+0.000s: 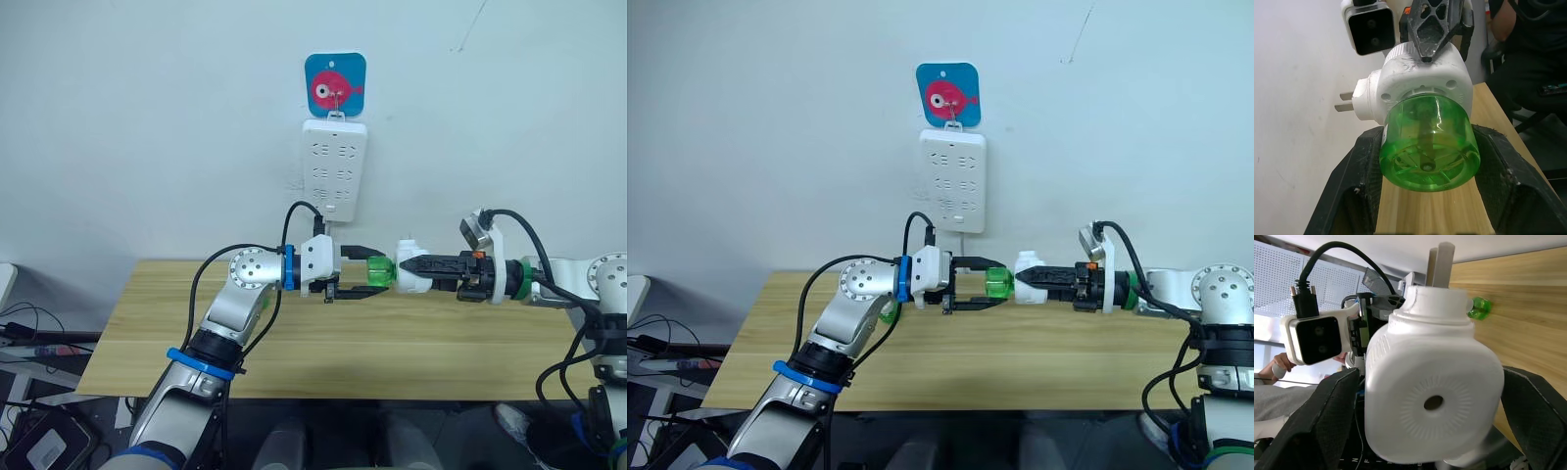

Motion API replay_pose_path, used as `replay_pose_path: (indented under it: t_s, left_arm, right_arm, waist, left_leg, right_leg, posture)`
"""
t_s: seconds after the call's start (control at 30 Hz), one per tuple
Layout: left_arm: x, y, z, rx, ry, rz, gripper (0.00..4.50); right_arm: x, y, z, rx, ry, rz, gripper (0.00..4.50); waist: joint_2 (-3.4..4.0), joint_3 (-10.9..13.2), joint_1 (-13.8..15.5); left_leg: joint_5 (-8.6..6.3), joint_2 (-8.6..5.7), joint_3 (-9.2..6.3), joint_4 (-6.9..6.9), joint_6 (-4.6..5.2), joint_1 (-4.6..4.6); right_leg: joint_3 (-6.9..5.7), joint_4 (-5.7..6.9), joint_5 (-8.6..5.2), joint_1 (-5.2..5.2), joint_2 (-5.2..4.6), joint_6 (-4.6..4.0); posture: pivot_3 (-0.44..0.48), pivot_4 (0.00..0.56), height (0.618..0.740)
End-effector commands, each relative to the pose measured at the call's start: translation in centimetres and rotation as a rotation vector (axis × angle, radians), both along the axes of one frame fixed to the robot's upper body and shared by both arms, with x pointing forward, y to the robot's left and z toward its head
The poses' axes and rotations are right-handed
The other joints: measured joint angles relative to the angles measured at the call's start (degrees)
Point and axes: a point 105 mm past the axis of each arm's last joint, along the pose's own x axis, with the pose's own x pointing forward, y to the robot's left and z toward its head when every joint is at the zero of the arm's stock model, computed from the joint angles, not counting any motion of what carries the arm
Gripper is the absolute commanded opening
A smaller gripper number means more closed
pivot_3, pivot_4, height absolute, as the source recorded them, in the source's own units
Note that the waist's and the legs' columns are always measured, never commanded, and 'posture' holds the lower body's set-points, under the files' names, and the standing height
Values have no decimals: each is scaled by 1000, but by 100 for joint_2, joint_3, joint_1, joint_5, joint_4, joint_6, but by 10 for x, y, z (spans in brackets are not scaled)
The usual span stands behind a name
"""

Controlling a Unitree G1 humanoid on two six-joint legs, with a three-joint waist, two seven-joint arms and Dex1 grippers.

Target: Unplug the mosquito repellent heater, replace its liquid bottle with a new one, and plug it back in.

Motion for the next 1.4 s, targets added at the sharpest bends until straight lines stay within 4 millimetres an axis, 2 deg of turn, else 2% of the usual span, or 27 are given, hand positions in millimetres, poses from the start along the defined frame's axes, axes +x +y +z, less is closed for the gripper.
replay_pose_path:
  t_s: [0.03,0.07,0.2,0.27,0.33,0.4,0.57,0.7,0.77,0.83,0.93,1.07,1.13,1.2,1.27,1.37,1.4]
  left_arm:
    - [-1,-3,12,-29,-44,-24,2281]
    - [-1,-3,12,-29,-45,-23,2281]
    - [0,-2,11,-25,-39,-15,2281]
    - [2,-1,9,-29,43,-2,2281]
    - [2,2,10,-75,285,3,2281]
    - [-3,7,13,-98,625,-37,2281]
    - [-17,11,21,-20,951,-141,2281]
    - [-12,14,23,-24,1250,-177,2281]
    - [-6,14,24,-57,1379,-173,2992]
    - [-9,15,25,-46,1415,-196,3457]
    - [-9,14,26,-59,1402,-190,4370]
    - [4,19,29,-139,1341,-116,4471]
    - [8,28,28,-132,1217,-54,4471]
    - [11,39,21,-74,944,43,4471]
    - [0,44,18,7,581,36,4471]
    - [-14,42,25,19,204,2,4471]
    - [-13,39,27,19,11,16,4471]
  right_arm:
    - [1,0,14,48,-39,10,3602]
    - [1,0,15,55,-39,15,3266]
    - [0,0,18,62,-44,24,3208]
    - [1,0,18,57,-53,23,3133]
    - [-1,1,19,36,-72,35,3001]
    - [-4,5,22,19,-99,69,3001]
    - [-10,10,30,27,-131,128,3001]
    - [-13,10,30,14,-139,146,3001]
    - [-13,9,29,2,-143,144,3001]
    - [-13,7,30,4,-143,140,3001]
    - [-14,4,30,7,-149,133,3001]
    - [-13,1,33,27,-154,114,3001]
    - [-11,-4,34,43,-153,86,3001]
    - [-7,-12,36,58,-149,48,3001]
    - [-3,-19,37,73,-143,5,3001]
    - [2,-26,38,82,-133,-37,3001]
    - [4,-26,38,84,-131,-44,3001]
  waist:
    - [0,0,0]
    - [0,0,0]
    - [0,0,0]
    - [-2,2,-3]
    - [-4,5,-11]
    - [-5,13,-36]
    - [-2,30,-92]
    - [-2,30,-103]
    - [-3,30,-105]
    - [-6,32,-117]
    - [-5,32,-120]
    - [-5,31,-119]
    - [-5,31,-122]
    - [-4,31,-130]
    - [0,28,-129]
    - [0,28,-61]
    - [0,28,-19]
  left_leg:
    - [0,0,0,0,0,0]
    - [0,0,0,0,0,0]
    - [0,0,1,0,0,0]
    - [0,0,0,0,0,0]
    - [0,0,0,0,1,0]
    - [-1,0,-3,0,1,-1]
    - [-1,2,-13,1,2,0]
    - [-1,1,-12,2,2,0]
    - [-1,-1,-10,4,2,1]
    - [-1,-2,-10,4,1,0]
    - [2,1,-11,1,-4,-1]
    - [11,2,-10,1,-21,-1]
    - [12,0,-7,2,-22,-1]
    - [13,1,0,1,-25,2]
    - [13,1,5,-5,-27,4]
    - [13,0,10,-11,-31,0]
    - [13,-4,11,-9,-30,-4]
  right_leg:
    - [0,0,0,0,0,0]
    - [0,0,0,0,0,0]
    - [1,-1,0,0,0,0]
    - [1,0,0,0,0,0]
    - [0,0,0,0,0,0]
    - [-1,2,0,0,0,0]
    - [-9,4,-1,0,19,2]
    - [-6,4,-1,1,33,2]
    - [-7,3,-1,1,33,2]
    - [-6,1,-1,1,33,2]
    - [-2,1,-1,-4,11,2]
    - [-1,1,-1,-5,4,1]
    - [0,3,-1,-5,0,1]
    - [5,3,0,-5,-2,0]
    - [9,0,0,-7,-4,0]
    - [9,-12,1,-11,-13,-3]
    - [8,-16,1,-11,-17,-4]
  posture:
    - [27,148,740]
    - [27,148,740]
    - [27,148,740]
    - [34,156,740]
    - [41,159,740]
    - [41,160,740]
    - [31,159,740]
    - [20,155,740]
    - [9,153,740]
    - [9,153,740]
    - [9,153,740]
    - [2,143,740]
    - [6,141,740]
    - [10,140,740]
    - [16,138,740]
    - [28,138,740]
    - [28,138,740]
